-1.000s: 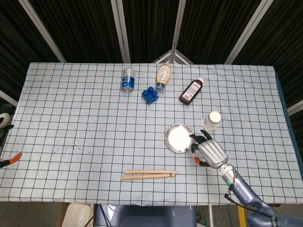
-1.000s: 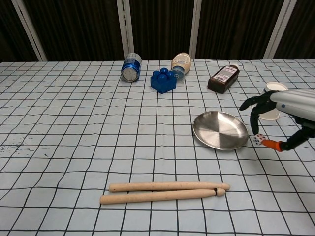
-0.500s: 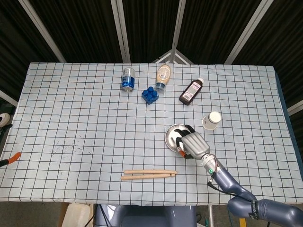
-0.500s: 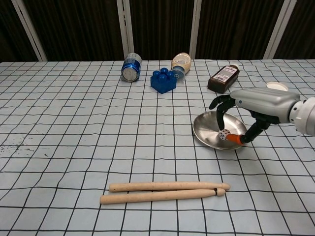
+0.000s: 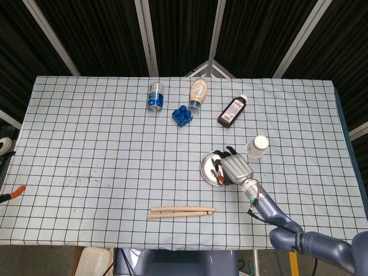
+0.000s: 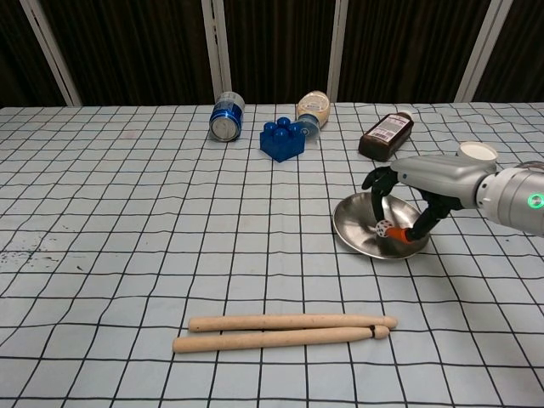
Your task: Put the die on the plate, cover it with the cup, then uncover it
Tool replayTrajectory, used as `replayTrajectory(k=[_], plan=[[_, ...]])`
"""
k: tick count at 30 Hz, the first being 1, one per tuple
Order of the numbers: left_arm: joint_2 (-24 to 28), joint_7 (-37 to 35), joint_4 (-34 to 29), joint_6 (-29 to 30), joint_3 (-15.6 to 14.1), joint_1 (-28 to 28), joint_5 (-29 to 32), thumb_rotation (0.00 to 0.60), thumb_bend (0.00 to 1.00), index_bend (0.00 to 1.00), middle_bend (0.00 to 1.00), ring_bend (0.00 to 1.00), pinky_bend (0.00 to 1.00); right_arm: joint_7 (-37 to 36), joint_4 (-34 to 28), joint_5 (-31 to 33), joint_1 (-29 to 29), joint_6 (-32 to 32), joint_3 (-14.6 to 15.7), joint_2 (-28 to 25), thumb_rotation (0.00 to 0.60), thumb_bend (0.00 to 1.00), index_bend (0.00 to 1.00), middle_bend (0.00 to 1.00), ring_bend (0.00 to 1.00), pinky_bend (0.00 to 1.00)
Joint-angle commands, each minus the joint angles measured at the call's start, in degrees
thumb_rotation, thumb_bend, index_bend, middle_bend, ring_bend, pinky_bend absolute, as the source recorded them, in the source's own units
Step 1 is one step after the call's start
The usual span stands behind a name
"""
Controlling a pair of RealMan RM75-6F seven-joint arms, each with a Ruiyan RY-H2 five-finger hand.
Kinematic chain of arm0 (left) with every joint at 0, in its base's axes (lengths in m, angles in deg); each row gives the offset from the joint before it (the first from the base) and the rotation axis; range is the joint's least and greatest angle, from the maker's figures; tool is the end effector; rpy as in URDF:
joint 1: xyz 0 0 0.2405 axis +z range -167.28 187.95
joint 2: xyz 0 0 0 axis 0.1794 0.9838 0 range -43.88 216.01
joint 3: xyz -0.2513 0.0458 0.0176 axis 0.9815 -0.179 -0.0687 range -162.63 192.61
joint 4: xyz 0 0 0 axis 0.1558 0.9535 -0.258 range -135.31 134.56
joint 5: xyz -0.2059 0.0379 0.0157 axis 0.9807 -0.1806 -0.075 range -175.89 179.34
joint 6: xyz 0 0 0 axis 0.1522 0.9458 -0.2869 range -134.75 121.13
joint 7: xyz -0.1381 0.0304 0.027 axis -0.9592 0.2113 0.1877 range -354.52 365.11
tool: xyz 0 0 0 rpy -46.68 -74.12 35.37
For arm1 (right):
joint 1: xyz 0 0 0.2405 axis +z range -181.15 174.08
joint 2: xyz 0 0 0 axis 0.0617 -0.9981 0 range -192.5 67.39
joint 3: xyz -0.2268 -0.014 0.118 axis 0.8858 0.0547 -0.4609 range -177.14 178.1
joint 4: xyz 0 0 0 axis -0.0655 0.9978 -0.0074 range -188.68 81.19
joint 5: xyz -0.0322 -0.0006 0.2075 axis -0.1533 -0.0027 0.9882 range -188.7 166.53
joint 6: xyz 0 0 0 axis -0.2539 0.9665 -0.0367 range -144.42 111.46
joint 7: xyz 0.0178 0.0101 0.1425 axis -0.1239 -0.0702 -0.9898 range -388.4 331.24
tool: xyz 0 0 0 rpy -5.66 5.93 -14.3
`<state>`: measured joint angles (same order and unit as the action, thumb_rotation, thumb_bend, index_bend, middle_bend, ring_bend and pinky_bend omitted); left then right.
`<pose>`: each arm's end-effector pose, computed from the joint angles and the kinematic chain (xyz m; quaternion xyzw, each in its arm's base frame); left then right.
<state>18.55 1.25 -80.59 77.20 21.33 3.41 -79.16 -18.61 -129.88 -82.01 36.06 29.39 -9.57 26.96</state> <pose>-0.3468 0.2079 0.1760 -0.5675 -0.3601 -0.3793 0.6360 -0.1877 -0.3464 -0.0280 0.7612 -0.4060 0.3282 0.3847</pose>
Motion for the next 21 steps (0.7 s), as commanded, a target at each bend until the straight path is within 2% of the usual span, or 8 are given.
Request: replayTrajectory(k=[1, 10, 21], plan=[[-0.01, 0.14, 0.02, -0.09, -0.09, -0.05, -0.09, 0.600, 0.22, 0.17, 0.00, 0.00, 0.06, -0.74, 1.99, 0.89, 0.61, -1.26, 0.13, 0.84, 0.600, 0.45, 0.56, 0.18, 0.23, 0.09], [-0.35, 0.77, 0.31, -0.14, 0.14, -0.11, 0.38, 0.600, 0.22, 0.17, 0.00, 0.00, 0.06, -0.90, 5.03, 0.66, 1.23, -0.91, 0.56, 1.76, 0.600, 0.46, 0.56, 0.18, 0.23, 0.09], [-0.34, 0.82, 0.31, 0.01, 0.07, 0.01, 0.35, 0.600, 0.22, 0.18, 0.00, 0.00, 0.06, -0.14, 5.36, 1.05, 1.70, -0.34, 0.69, 1.85, 0.600, 0.45, 0.55, 0.18, 0.23, 0.09]])
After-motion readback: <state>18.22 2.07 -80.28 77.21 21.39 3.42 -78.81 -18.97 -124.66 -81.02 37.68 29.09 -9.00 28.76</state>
